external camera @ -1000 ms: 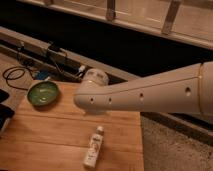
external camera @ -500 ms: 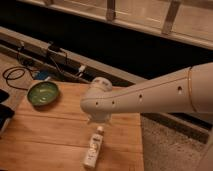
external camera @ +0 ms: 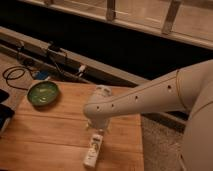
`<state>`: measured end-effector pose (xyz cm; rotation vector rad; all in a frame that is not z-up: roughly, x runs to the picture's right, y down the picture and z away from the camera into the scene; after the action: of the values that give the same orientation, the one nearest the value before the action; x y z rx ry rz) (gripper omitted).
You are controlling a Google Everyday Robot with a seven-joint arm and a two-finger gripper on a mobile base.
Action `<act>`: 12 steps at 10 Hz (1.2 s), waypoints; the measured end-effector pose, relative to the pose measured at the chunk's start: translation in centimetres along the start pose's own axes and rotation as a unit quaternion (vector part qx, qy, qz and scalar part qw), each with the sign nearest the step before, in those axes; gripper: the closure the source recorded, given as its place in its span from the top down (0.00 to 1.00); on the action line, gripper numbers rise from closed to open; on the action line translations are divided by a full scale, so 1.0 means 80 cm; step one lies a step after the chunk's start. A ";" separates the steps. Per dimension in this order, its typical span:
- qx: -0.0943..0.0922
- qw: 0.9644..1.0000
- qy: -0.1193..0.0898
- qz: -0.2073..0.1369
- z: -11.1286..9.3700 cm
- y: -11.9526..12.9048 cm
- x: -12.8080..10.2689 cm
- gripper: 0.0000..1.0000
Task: Place the bottle in the ceramic bowl
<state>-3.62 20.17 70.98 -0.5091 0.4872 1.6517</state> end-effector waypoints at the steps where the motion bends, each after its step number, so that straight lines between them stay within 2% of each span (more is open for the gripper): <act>1: 0.001 1.000 -0.001 0.002 0.000 -0.003 -0.001 0.65; 3: 0.001 1.000 -0.001 0.001 0.000 -0.001 -0.001 0.65; 5: 0.009 1.000 0.012 0.004 0.011 -0.006 0.000 0.65; 8: 0.022 0.999 0.036 0.001 0.048 -0.010 0.010 0.65; 10: 0.018 0.998 0.054 0.013 0.073 -0.017 0.015 0.65; 12: 0.010 0.997 0.075 0.012 0.095 -0.009 0.027 0.65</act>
<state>-3.59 26.47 75.87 -0.6161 0.6220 1.6368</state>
